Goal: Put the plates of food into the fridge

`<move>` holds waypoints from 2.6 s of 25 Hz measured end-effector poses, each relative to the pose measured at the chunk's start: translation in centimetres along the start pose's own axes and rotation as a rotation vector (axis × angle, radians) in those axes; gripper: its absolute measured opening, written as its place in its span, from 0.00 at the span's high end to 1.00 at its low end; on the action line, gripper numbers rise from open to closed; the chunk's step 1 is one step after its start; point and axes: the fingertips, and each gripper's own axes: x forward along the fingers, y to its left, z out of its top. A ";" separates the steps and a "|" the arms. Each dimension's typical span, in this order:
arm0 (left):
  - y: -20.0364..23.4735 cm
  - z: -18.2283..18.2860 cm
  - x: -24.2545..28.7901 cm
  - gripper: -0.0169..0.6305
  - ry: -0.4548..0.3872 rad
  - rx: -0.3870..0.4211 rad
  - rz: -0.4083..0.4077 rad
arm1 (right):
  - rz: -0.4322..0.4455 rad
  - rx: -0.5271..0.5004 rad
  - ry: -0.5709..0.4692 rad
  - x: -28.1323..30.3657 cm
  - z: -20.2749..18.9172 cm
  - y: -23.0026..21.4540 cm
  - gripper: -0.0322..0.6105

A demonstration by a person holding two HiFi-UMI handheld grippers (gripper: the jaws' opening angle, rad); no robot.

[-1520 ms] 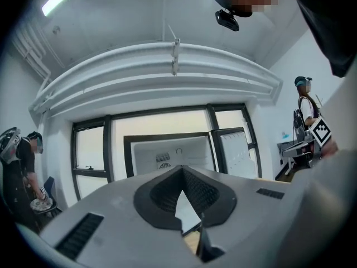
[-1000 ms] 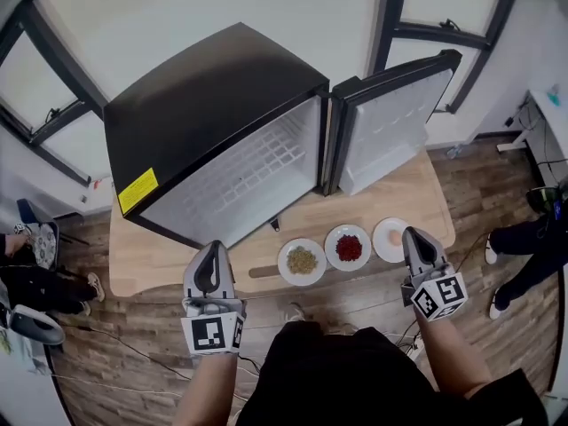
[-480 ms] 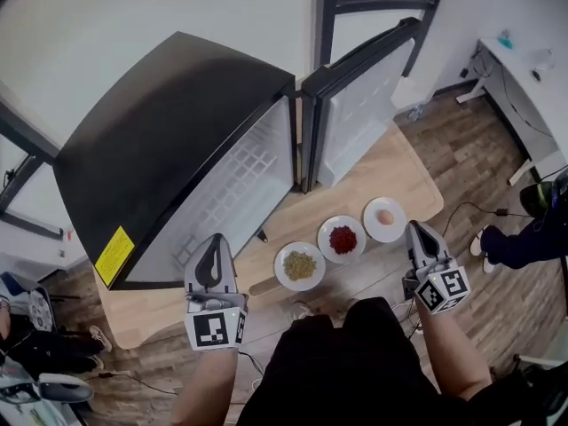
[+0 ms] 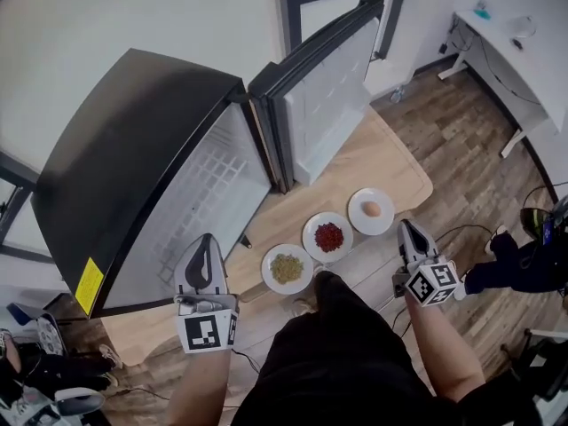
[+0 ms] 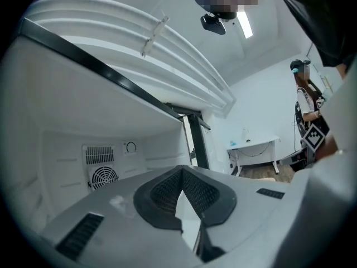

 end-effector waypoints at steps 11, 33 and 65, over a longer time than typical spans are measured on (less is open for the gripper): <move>-1.0 -2.4 2.2 0.97 0.108 -0.032 0.003 | -0.072 0.187 0.058 2.7 -7.6 -5.9 0.91; -2.2 -4.6 4.2 0.97 0.203 0.025 -0.024 | -0.205 0.762 0.131 5.5 -18.2 -11.7 0.65; 0.0 -3.2 3.3 0.97 0.121 -0.016 0.023 | 0.044 0.963 0.033 5.1 -7.9 -4.4 0.90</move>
